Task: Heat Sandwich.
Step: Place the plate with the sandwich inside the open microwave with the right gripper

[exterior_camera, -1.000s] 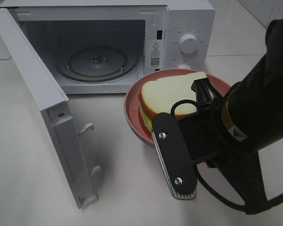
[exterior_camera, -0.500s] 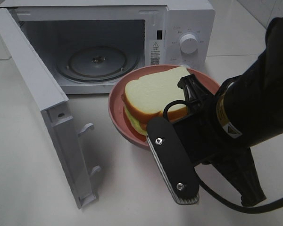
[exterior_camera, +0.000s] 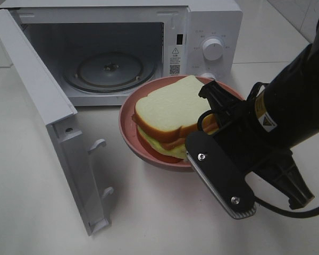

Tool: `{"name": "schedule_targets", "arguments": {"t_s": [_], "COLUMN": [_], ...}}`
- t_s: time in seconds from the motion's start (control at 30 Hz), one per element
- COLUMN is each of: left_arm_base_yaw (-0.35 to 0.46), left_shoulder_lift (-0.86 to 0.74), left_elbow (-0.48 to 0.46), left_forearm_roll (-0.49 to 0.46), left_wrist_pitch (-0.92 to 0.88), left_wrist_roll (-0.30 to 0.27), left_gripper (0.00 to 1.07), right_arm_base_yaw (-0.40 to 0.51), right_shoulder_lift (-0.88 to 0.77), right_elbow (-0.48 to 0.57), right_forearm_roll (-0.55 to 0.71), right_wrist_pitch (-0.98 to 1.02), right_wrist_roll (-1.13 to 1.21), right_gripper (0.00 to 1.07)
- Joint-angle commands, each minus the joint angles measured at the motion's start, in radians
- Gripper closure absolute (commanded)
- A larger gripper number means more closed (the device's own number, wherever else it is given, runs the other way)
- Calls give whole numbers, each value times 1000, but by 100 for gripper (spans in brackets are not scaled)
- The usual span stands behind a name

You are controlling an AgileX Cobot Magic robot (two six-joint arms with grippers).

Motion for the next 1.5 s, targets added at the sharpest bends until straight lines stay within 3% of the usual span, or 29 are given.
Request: {"name": "schedule_targets", "arguments": {"t_s": [0.03,0.4,0.63,1.13,1.5], "left_arm_base_yaw": [-5,-5,-5,-5,-5], "left_shoulder_lift": [-17,-17,-17,-17,-17], "left_elbow": [1,1,1,1,1], "left_forearm_roll": [-1,-1,-1,-1,-1], "left_wrist_pitch": [-4,-4,-4,-4,-4], "left_wrist_roll": [-1,-1,-1,-1,-1], "left_gripper": [9,9,9,9,9], "right_arm_base_yaw": [-41,-124,-187,-197,-197], "right_shoulder_lift": [-7,-7,-7,60,181], "right_elbow": [3,3,3,-14,-137], "right_forearm_roll": [86,127,256,330,328], "right_wrist_pitch": [-59,-82,-88,-149,-170], "right_wrist_roll": [-159,-292,-427,-541,-554], "right_gripper": [106,107,107,107,107]}}
